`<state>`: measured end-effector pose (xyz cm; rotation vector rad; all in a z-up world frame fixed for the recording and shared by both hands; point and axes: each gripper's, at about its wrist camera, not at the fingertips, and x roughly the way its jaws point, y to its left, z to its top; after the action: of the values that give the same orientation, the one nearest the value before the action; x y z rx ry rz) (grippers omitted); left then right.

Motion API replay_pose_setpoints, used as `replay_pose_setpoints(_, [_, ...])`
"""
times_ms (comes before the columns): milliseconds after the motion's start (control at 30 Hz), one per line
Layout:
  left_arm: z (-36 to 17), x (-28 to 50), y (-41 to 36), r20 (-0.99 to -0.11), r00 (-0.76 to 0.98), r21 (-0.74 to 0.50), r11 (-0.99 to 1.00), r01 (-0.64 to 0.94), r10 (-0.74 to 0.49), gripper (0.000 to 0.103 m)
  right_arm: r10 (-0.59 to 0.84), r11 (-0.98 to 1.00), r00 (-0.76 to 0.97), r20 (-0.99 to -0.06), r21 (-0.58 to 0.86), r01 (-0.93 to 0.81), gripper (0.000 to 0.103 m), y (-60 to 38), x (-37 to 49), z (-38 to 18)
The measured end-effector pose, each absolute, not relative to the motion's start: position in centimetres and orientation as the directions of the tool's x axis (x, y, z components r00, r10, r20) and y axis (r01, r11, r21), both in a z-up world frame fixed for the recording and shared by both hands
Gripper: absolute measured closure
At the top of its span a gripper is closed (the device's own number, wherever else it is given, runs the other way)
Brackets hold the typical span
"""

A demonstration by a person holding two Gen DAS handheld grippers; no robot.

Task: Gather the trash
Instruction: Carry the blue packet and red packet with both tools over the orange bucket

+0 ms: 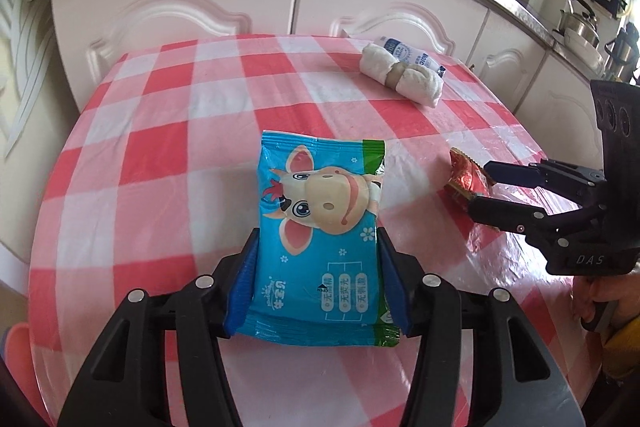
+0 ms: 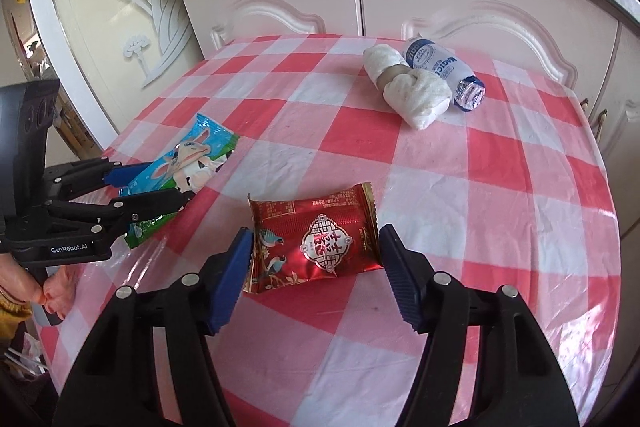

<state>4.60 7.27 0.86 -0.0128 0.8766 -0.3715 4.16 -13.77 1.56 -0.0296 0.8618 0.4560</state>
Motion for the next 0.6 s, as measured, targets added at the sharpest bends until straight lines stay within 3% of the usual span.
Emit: replay_pose_setpoints(600, [1.8,-2.6,13.9,-0.716,0.623,-0.26,0.949,0.179,-0.314,0.047,0.449,0.884,0.535,-0.716,0.267,-0.384,0.04,-11.9,0.1,1.9])
